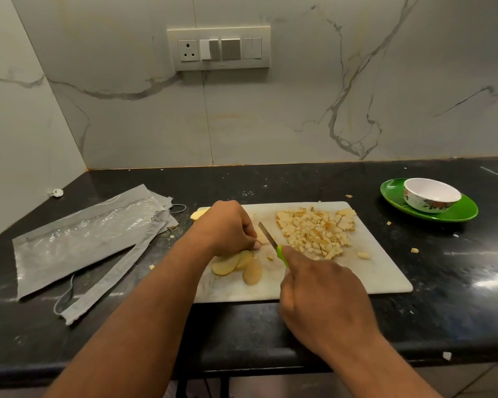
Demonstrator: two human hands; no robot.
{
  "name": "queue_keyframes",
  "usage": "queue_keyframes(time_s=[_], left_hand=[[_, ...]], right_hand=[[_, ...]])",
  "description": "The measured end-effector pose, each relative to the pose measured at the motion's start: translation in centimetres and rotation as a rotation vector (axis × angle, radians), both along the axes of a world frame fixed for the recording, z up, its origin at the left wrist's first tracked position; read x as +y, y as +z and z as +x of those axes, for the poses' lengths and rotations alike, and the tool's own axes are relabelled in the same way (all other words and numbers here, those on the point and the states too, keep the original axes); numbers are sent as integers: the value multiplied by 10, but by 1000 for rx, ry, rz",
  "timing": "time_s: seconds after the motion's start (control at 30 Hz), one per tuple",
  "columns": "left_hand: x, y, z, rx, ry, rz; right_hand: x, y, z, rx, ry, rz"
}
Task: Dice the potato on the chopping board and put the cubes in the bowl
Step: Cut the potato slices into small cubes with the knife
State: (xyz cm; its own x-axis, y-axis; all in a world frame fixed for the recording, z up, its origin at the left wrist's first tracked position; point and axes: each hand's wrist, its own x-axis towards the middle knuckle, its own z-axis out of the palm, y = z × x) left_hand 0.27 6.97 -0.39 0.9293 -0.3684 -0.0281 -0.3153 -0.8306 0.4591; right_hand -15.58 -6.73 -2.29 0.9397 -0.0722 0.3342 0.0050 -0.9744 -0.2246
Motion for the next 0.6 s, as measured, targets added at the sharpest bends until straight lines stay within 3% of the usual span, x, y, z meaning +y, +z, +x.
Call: queue_keyframes(time_s=[0.17, 0.37, 0.6], left_hand=[[-1, -1, 1, -13, 5, -7], [-3, -5, 4, -28, 43, -31], [-3, -3, -1, -79, -35, -11]], right_hand=[[8, -11, 21, 13, 30, 4], [-1, -20, -17, 92, 42, -61], [-9, -10, -34, 124, -5, 41]])
